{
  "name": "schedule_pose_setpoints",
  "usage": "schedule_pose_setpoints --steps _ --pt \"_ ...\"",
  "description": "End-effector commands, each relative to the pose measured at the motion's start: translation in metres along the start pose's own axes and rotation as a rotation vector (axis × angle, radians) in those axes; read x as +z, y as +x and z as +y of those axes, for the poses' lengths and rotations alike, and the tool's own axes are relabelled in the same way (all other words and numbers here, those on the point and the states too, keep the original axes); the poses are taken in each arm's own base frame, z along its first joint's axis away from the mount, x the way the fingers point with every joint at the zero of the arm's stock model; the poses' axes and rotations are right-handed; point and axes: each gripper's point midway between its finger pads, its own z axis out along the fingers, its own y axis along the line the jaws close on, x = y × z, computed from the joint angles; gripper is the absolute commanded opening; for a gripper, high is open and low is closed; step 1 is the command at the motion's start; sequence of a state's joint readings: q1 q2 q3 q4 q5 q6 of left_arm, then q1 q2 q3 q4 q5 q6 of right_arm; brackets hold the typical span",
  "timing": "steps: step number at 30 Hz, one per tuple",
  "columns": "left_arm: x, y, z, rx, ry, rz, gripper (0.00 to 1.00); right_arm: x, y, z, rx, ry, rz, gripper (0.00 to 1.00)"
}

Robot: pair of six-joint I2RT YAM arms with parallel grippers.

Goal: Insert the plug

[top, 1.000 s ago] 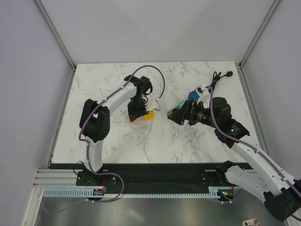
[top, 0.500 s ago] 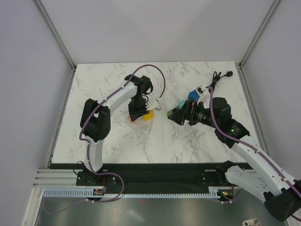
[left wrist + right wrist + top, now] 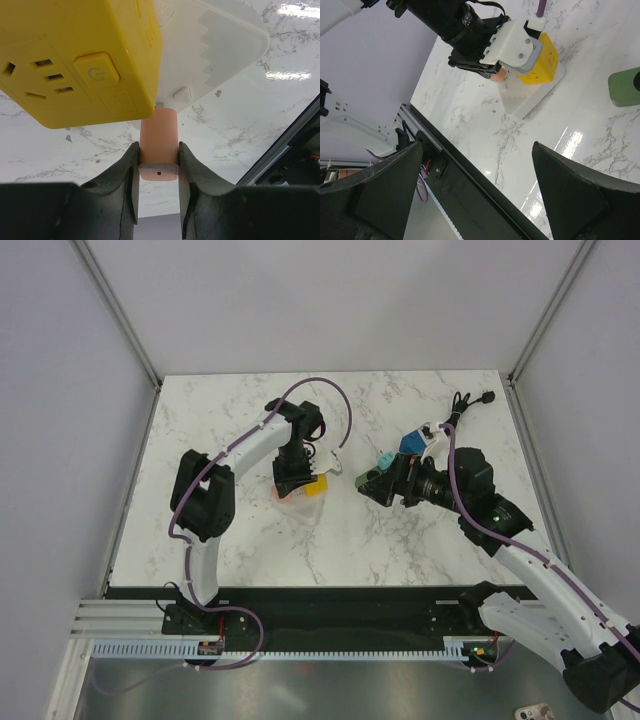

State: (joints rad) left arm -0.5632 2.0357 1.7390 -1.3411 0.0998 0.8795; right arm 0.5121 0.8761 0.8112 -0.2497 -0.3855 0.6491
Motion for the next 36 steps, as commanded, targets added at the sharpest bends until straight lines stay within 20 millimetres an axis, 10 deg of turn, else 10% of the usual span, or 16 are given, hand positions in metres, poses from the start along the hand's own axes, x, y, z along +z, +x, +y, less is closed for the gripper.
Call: schedule_pose_setpoints --steps 1,36 --pt "0.007 0.021 -0.012 0.007 0.063 0.100 0.02 -0.007 -0.020 0.013 -0.043 -0.023 -0.060 0.98" --pt "0.028 -0.002 -0.017 0.039 0.135 0.087 0.02 -0.006 -0.018 0.006 -0.059 0.002 -0.057 0.98"
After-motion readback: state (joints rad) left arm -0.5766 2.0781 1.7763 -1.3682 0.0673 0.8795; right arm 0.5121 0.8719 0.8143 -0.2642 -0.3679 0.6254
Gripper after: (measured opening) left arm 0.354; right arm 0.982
